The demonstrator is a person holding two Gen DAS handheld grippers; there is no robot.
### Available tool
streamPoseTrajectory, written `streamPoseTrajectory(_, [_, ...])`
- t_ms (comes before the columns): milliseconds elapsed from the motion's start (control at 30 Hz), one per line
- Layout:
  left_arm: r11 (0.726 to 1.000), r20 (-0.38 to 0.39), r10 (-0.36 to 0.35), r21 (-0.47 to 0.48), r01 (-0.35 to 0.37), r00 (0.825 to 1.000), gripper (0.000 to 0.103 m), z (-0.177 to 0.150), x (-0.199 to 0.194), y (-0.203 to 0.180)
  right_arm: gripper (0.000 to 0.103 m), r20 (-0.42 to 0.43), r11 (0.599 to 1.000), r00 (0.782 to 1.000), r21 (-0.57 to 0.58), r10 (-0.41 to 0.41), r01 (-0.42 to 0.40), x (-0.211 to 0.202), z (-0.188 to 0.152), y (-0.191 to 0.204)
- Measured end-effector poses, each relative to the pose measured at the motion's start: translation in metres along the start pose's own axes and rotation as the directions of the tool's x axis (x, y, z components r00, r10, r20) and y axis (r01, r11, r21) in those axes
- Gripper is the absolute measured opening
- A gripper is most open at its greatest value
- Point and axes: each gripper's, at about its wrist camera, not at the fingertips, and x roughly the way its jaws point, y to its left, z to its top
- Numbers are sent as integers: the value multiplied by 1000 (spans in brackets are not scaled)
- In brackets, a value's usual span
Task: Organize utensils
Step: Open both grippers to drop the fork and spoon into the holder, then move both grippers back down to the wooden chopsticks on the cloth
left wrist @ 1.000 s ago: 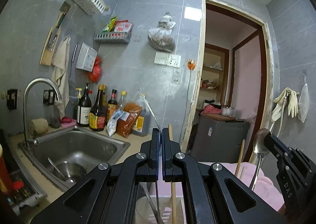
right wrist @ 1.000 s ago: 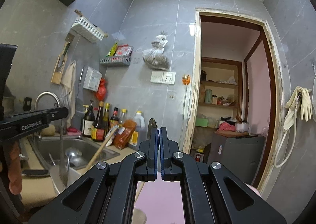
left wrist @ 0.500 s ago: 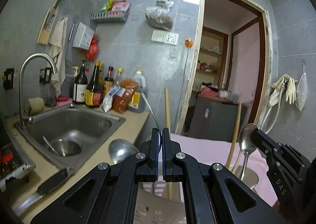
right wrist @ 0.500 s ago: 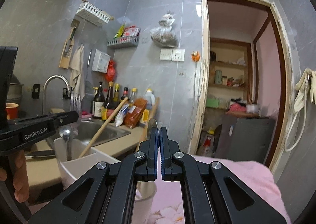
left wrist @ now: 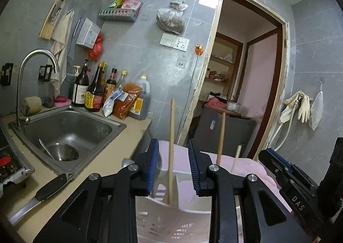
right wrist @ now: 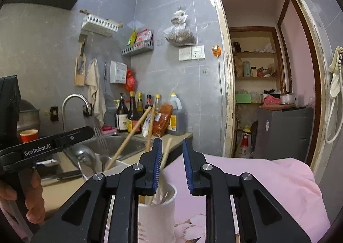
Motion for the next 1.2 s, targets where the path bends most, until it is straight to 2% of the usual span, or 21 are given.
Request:
streamPoseTrajectory(67, [1000, 8, 1, 9, -1, 1000, 27, 3, -4, -5, 20, 18, 1000, 1000, 8, -4, 4, -5, 5, -1])
streamPoseTrajectory(167, [1000, 22, -3, 17, 3, 1000, 37, 6, -10, -13, 28, 57, 1000, 998, 17, -19, 18, -18, 14, -4])
streamPoseTrajectory(267, [1000, 34, -13, 28, 12, 999, 48, 9, -16, -23, 48, 105, 998, 992, 15, -63, 62, -36, 24, -10])
streamPoseTrajectory(367, [999, 53, -15, 49, 13, 998, 63, 11, -23, -36, 67, 138, 995, 985, 17, -103, 102, -54, 31, -17])
streamPoseTrajectory(433, [998, 62, -19, 61, 15, 998, 81, 10, -27, -45, 81, 158, 991, 978, 16, -135, 134, -67, 34, -23])
streamPoseTrajectory(533, [997, 63, -38, 72, 34, 997, 89, 8, -32, -57, 91, 174, 984, 969, -3, -177, 181, -86, 37, -32])
streamPoseTrajectory(600, [995, 56, -52, 84, 47, 997, 93, 6, -34, -65, 103, 174, 978, 963, -11, -204, 209, -97, 36, -38])
streamPoseTrajectory(767, [986, 20, -114, 126, 110, 993, 96, -8, -38, -90, 103, 150, 963, 954, -36, -260, 268, -120, 26, -52])
streamPoseTrajectory(933, [971, -53, -178, 151, 184, 983, 97, -26, -37, -113, 103, 97, 949, 945, -17, -312, 315, -140, 10, -72])
streamPoseTrajectory(1100, [949, -156, -196, 219, 227, 968, 97, -52, -27, -137, 103, -18, 941, 941, -12, -338, 337, -153, -9, -96])
streamPoseTrajectory(1200, [934, -241, -199, 247, 259, 950, 97, -68, -17, -149, 103, -110, 945, 939, 6, -325, 328, -157, -22, -110])
